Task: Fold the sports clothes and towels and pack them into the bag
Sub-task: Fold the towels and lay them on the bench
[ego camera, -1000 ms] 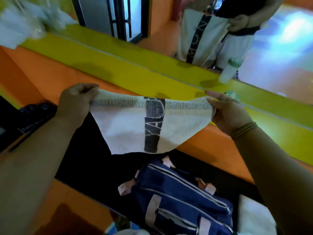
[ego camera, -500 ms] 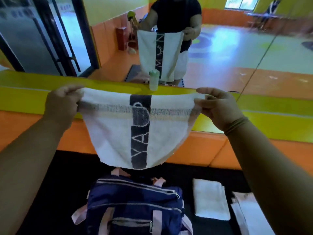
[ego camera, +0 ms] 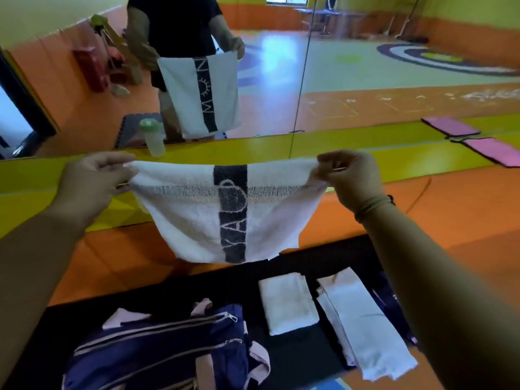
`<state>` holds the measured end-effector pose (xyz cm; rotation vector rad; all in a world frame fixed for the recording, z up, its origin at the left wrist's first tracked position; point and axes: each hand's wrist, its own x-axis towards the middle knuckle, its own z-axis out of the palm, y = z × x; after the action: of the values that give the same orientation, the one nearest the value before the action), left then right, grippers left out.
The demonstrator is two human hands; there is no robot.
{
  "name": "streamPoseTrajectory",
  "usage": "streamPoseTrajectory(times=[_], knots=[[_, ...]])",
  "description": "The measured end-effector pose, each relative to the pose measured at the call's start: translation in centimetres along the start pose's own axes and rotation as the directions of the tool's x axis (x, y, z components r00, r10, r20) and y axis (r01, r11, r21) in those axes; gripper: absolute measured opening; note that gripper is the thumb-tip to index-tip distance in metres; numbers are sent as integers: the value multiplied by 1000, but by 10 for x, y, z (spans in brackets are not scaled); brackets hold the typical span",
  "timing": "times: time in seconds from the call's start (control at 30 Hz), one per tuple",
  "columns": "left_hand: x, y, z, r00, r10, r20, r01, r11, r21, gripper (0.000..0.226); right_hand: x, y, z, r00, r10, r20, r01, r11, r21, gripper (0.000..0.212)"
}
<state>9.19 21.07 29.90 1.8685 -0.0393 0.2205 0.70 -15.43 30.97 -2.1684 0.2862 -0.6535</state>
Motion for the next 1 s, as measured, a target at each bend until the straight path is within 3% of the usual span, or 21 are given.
streamPoseTrajectory(times=[0.13,0.5,0.73,1.0], knots=[[1,1,20,996,42,82,-49,995,86,17,-3,16,-15,996,-38,-81,25,987,-160,14],[9,1,26,980,22,199,-45,992,114,34,-28,22,-23,995,85,-58,-93,983,-157,20],[14,-3,30,963,134,232,-203,931,303,28,-50,21,-30,989,108,-98,-137,919,-369,23],[14,-10,54,895,278,349,-387,874,295,13,-88,27,-47,953,198,-232,-285,845,-452,17]])
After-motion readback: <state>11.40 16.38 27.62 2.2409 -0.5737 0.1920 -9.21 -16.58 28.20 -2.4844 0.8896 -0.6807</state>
